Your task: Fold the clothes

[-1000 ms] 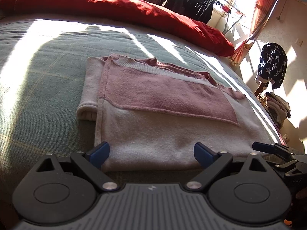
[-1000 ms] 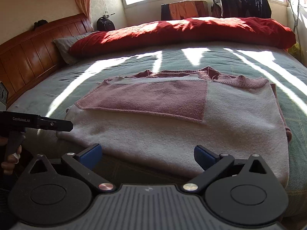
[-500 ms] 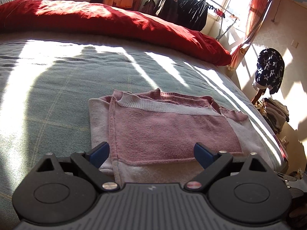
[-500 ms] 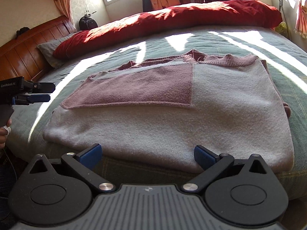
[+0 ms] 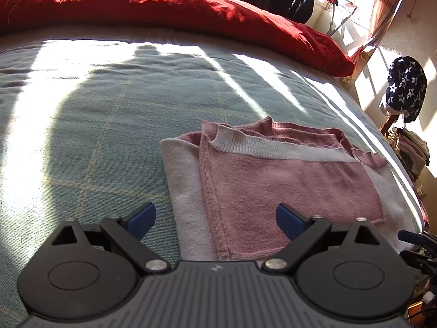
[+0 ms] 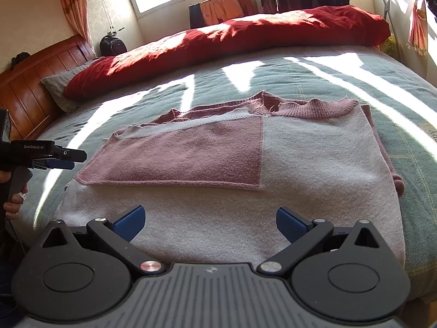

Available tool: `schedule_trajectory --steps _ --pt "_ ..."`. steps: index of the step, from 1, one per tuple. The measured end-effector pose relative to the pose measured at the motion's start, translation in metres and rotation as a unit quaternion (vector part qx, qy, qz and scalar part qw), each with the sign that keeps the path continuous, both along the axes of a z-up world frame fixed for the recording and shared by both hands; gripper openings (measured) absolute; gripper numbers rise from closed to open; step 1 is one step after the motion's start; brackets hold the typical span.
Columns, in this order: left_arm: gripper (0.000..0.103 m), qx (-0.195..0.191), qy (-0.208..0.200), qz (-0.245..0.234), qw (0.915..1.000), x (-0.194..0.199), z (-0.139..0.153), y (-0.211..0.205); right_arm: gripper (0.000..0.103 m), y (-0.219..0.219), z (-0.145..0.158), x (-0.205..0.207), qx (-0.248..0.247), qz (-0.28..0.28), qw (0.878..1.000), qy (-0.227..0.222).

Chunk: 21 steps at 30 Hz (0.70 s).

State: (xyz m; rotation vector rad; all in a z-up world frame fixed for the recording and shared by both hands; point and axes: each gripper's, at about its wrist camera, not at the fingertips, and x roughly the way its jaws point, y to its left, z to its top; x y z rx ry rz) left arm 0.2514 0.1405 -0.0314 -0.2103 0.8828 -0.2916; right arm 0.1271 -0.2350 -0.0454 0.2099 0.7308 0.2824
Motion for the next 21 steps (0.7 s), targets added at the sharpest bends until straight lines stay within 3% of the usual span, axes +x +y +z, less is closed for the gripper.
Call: schedule_trajectory --steps 5,14,21 --pt "0.095 -0.029 0.005 0.011 0.9995 0.006 -0.008 0.014 0.103 0.002 0.001 0.001 -0.008 -0.004 1.0 -0.002" --pt "0.095 -0.048 0.024 0.003 0.9986 0.008 -0.018 0.015 0.103 0.004 -0.001 0.005 -0.006 -0.002 1.0 0.001" --pt "0.095 -0.113 0.054 -0.003 0.9921 0.016 -0.027 0.025 0.103 0.0 -0.004 0.001 -0.003 -0.007 1.0 0.005"
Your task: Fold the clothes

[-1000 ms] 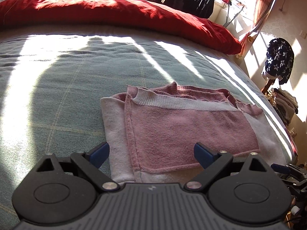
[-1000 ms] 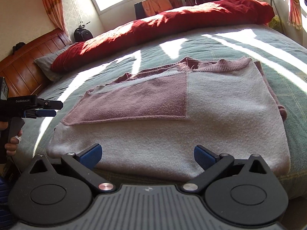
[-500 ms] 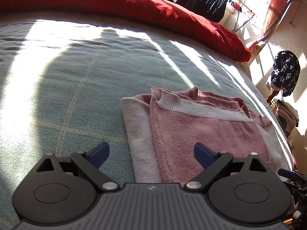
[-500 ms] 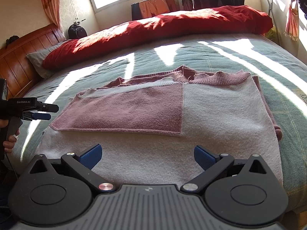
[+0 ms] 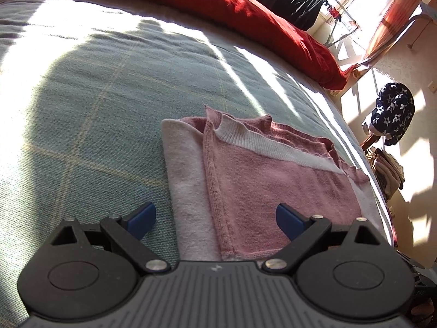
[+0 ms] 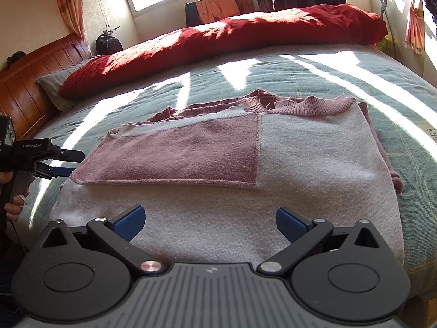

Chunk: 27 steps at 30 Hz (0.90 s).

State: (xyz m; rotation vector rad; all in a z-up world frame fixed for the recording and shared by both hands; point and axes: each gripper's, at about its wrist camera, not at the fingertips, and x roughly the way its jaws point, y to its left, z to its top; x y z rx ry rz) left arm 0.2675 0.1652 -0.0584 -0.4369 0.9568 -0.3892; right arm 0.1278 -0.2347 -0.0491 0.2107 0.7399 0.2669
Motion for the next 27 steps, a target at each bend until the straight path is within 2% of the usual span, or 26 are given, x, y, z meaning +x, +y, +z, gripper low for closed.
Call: schedule_trajectory --steps 6,9,16,19,22,27 --pt "0.096 -0.066 0.027 0.006 0.9974 0.018 -0.012 0.014 0.103 -0.002 -0.004 0.002 0.002 -0.004 1.0 0.006" --pt "0.1 -0.102 0.04 0.001 0.994 0.036 -0.019 0.017 0.103 -0.003 -0.006 0.004 0.002 -0.007 1.0 0.009" --pt "0.101 -0.142 0.05 -0.004 0.9886 0.073 -0.031 0.008 0.103 -0.003 -0.007 0.006 0.005 -0.01 1.0 0.013" --pt "0.101 -0.143 0.052 -0.014 0.9882 0.07 -0.03 0.003 0.103 -0.002 -0.003 0.002 0.001 -0.007 1.0 0.005" --pt "0.101 -0.165 0.064 -0.031 0.9837 0.049 -0.032 0.002 0.103 -0.004 -0.002 0.0 0.003 -0.008 1.0 0.002" --pt "0.102 -0.169 0.075 -0.062 0.9808 0.017 -0.031 -0.002 0.103 -0.007 -0.004 -0.004 0.012 -0.007 1.0 0.006"
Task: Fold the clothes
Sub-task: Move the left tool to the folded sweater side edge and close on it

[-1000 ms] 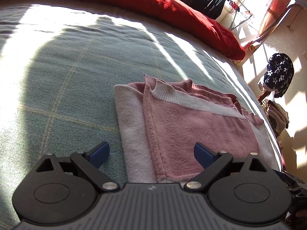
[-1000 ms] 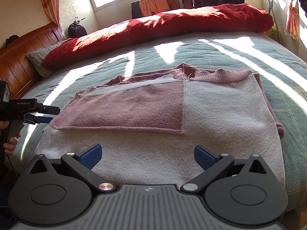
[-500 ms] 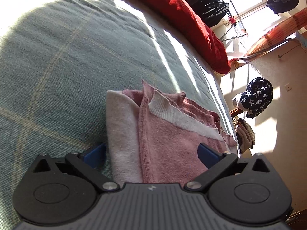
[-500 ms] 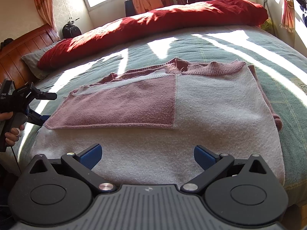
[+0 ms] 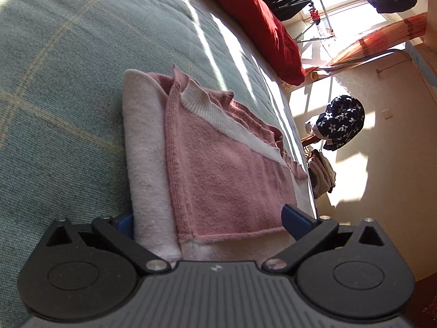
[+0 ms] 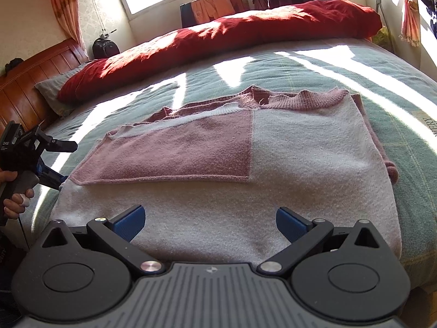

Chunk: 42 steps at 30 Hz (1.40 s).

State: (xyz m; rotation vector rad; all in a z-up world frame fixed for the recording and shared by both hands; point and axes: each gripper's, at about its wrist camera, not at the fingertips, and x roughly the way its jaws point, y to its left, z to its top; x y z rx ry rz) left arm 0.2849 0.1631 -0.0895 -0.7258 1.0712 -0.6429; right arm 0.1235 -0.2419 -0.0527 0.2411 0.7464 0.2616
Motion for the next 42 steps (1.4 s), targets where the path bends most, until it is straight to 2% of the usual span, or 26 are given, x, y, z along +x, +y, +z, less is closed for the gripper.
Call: schedule_trajectory --steps 3,9,12,14,18,21,25,28,30,33,35,36,38,40,42 --pt "0.102 -0.008 0.01 0.002 0.9999 0.008 -0.005 0.0 0.103 0.0 -0.002 -0.001 0.0 0.002 1.0 0.004" --pt "0.102 -0.023 0.006 -0.004 0.9997 0.052 -0.012 -0.004 0.103 -0.001 -0.002 -0.001 -0.016 -0.012 1.0 0.009" --pt "0.102 -0.026 0.005 -0.011 0.9996 0.058 -0.013 -0.005 0.103 -0.003 -0.002 0.001 -0.016 -0.02 1.0 0.011" --pt "0.101 -0.027 -0.012 -0.025 0.9993 0.048 -0.012 -0.005 0.103 -0.002 -0.003 0.002 -0.014 -0.019 1.0 0.014" --pt "0.101 -0.054 -0.038 -0.046 0.9968 0.021 -0.016 0.005 0.103 0.001 -0.005 0.001 -0.024 -0.007 1.0 0.016" --pt "0.1 -0.053 -0.024 -0.047 0.9972 0.03 -0.017 0.004 0.103 0.002 -0.005 0.002 -0.031 -0.003 0.999 0.014" --pt "0.099 -0.032 -0.026 -0.059 0.9974 0.059 -0.015 -0.011 0.103 0.004 -0.001 0.003 -0.028 -0.004 1.0 0.006" --pt "0.099 -0.022 -0.03 -0.057 0.9977 0.058 -0.014 -0.013 0.103 0.007 0.002 0.002 -0.026 0.003 1.0 -0.001" --pt "0.095 -0.013 -0.032 -0.057 0.9978 0.049 -0.011 -0.011 0.103 0.008 0.003 0.001 -0.028 0.006 1.0 -0.004" --pt "0.082 -0.001 -0.024 -0.056 0.9981 0.039 -0.01 -0.005 0.103 0.007 0.003 0.0 -0.033 0.008 0.999 -0.007" --pt "0.062 0.01 -0.008 -0.039 0.9991 0.039 -0.013 0.002 0.103 0.006 0.004 0.001 -0.031 0.007 0.999 -0.008" --pt "0.057 0.016 -0.004 -0.036 0.9992 0.04 -0.014 0.003 0.103 0.006 0.004 0.001 -0.029 0.007 1.0 -0.009" --pt "0.039 0.03 0.003 -0.029 0.9991 0.042 -0.016 0.004 0.103 0.008 0.006 0.001 -0.027 0.012 0.999 -0.013" --pt "0.032 0.05 0.0 -0.028 0.9984 0.041 -0.017 0.005 0.103 0.011 0.009 0.001 -0.025 0.021 0.999 -0.021" --pt "0.031 0.052 0.002 -0.022 0.9984 0.04 -0.019 0.006 0.103 0.013 0.013 0.001 -0.02 0.034 0.999 -0.028"
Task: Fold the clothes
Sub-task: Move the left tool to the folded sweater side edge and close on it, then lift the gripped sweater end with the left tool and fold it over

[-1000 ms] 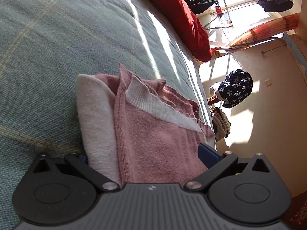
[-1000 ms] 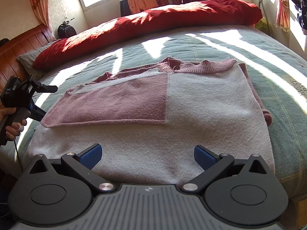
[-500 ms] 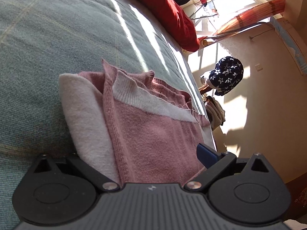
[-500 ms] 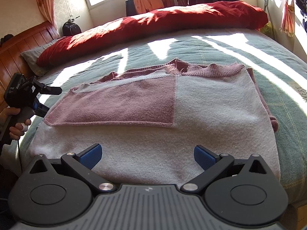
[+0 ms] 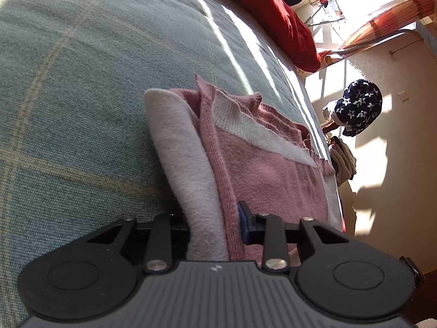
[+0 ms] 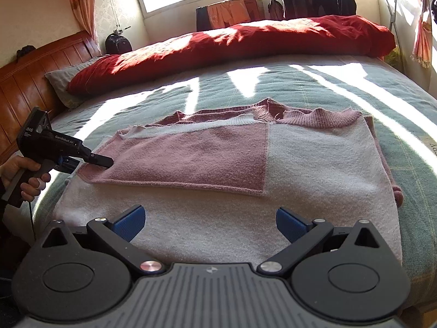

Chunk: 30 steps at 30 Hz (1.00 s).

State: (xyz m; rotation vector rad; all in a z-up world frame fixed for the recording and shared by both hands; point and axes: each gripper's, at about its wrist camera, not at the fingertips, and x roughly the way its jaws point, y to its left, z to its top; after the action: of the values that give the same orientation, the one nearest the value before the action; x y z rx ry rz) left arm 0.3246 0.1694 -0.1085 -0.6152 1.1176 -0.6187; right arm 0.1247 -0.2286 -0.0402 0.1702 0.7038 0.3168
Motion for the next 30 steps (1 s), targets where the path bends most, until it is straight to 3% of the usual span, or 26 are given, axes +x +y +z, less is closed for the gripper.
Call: schedule_trajectory --steps 10,16,30 --pt "0.03 0.002 -0.017 0.002 0.9999 -0.005 0.001 0.0 0.103 0.042 0.009 0.054 0.069 0.076 0.995 -0.008" --pt "0.03 0.001 -0.026 0.004 0.9997 -0.007 0.001 0.001 0.103 0.067 -0.017 0.078 0.092 0.054 0.994 0.011" --pt "0.03 -0.016 -0.03 0.005 0.9994 -0.006 -0.002 0.005 0.103 0.08 -0.025 0.172 0.058 0.003 0.998 0.003"
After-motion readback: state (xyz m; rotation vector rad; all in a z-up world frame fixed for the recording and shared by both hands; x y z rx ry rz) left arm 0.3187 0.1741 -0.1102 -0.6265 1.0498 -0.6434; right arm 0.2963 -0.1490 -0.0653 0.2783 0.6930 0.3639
